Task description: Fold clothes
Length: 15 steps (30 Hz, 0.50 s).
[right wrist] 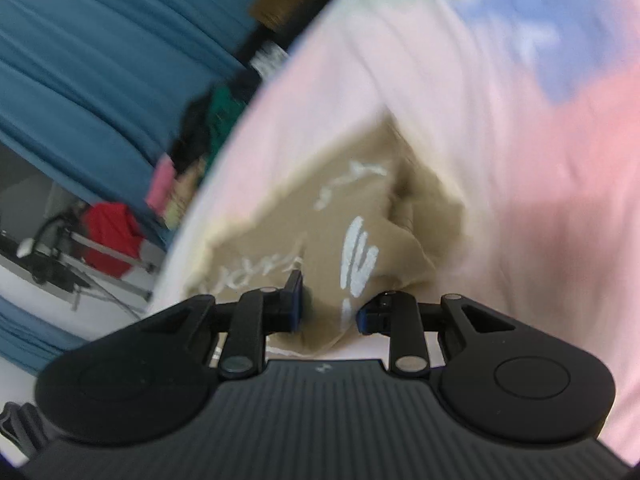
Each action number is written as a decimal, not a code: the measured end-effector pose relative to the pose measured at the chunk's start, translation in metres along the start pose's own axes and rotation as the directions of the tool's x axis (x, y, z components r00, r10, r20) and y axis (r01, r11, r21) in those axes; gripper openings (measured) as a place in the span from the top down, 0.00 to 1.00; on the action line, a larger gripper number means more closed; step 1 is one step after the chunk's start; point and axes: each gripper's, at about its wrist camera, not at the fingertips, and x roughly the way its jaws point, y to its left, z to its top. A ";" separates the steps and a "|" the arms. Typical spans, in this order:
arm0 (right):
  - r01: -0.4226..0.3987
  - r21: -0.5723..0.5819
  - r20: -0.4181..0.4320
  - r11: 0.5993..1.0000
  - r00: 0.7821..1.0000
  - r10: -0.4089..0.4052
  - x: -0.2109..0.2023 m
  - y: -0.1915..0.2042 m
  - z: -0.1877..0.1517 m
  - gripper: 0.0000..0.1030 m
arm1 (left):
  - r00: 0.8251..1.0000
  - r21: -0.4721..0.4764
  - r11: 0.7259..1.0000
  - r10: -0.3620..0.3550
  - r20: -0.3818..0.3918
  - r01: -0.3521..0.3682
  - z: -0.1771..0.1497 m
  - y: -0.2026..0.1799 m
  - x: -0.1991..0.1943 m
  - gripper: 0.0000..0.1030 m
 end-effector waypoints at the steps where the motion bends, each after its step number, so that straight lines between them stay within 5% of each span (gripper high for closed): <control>1: 0.004 -0.013 -0.008 1.000 1.000 -0.004 0.000 -0.008 -0.009 0.72 | 1.000 0.036 0.999 0.003 0.003 -0.003 -0.009 0.001 0.000 0.73; 4: 0.010 0.026 -0.019 1.000 1.000 -0.010 -0.003 -0.025 -0.026 0.68 | 1.000 0.108 0.994 0.022 -0.012 -0.021 -0.024 0.000 -0.001 0.71; 8: 0.088 0.128 -0.061 0.988 0.995 -0.081 -0.034 -0.020 -0.031 0.65 | 0.996 0.202 0.977 0.072 -0.043 -0.062 -0.016 -0.020 -0.024 0.51; 11: 0.131 0.086 -0.065 0.988 0.990 -0.126 -0.070 0.001 -0.032 0.65 | 0.997 0.257 0.963 0.083 -0.008 -0.078 -0.009 -0.042 -0.065 0.24; 14: 0.105 0.011 -0.043 0.994 0.994 -0.104 -0.112 0.025 -0.032 0.63 | 0.995 0.320 0.943 0.074 0.061 -0.089 -0.008 -0.070 -0.121 0.19; 15: 0.097 -0.015 -0.033 0.995 0.995 -0.097 -0.125 0.032 -0.031 0.54 | 0.995 0.341 0.935 0.072 0.076 -0.094 -0.007 -0.081 -0.138 0.18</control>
